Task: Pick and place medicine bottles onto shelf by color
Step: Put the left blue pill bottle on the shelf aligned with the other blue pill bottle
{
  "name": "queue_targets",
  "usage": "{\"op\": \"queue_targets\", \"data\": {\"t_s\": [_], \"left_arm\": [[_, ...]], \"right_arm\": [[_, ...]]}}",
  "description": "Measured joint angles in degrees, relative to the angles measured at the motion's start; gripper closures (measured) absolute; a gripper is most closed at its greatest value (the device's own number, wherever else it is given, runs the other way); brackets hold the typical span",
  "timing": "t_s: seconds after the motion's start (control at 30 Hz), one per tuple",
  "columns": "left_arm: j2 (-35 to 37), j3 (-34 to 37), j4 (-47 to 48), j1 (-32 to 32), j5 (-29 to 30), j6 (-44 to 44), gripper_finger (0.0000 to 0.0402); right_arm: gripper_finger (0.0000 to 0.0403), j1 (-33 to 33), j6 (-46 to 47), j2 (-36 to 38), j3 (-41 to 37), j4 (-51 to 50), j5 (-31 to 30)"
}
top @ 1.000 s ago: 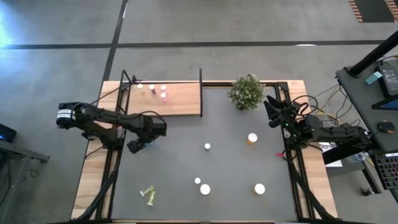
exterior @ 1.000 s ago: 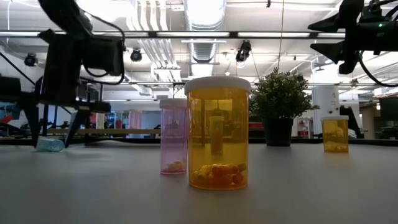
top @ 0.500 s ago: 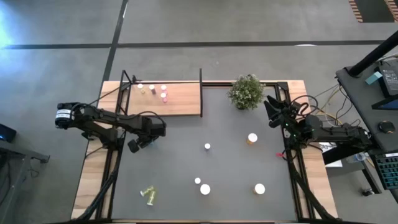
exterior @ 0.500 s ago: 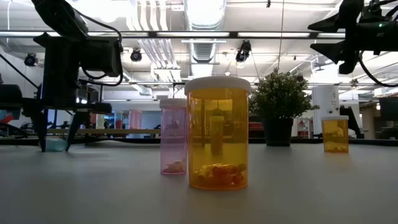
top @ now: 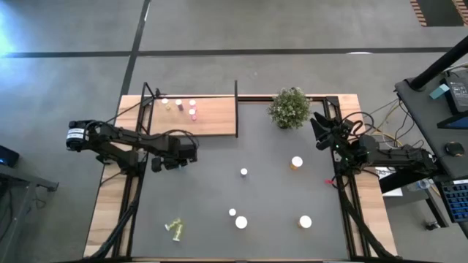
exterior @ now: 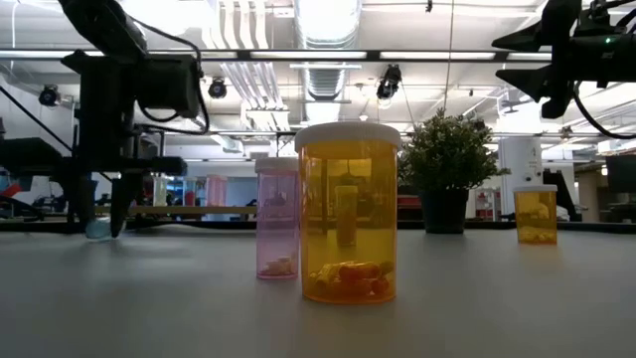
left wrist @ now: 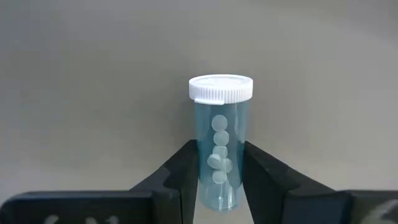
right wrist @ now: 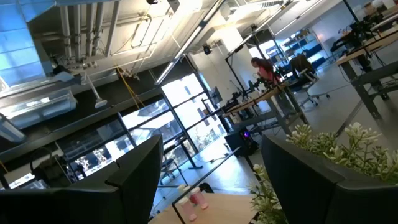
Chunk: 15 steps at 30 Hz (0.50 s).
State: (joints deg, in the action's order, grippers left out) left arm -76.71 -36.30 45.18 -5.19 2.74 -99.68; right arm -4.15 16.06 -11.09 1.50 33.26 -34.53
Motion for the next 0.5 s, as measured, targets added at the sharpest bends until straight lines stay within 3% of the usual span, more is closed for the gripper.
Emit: {"op": "queue_targets", "data": {"t_s": [0.23, 0.4, 0.5], "left_arm": [[0.0, -2.6, -6.6, 0.0, 7.1, 18.0, 0.0312], [0.0, -3.0, -23.2, -0.4, 8.9, 43.3, 0.0312], [0.0, -3.1, -24.5, -1.3, 8.9, 56.1, 0.0312]], "right_arm": [[0.0142, 0.0, 0.0, 0.0, 0.0, 0.0, 0.0], [0.0142, 0.0, 0.0, 0.0, 0.0, 0.0, 0.0], [0.0142, 0.0, 0.0, 0.0, 0.0, 0.0, 0.0]]}}
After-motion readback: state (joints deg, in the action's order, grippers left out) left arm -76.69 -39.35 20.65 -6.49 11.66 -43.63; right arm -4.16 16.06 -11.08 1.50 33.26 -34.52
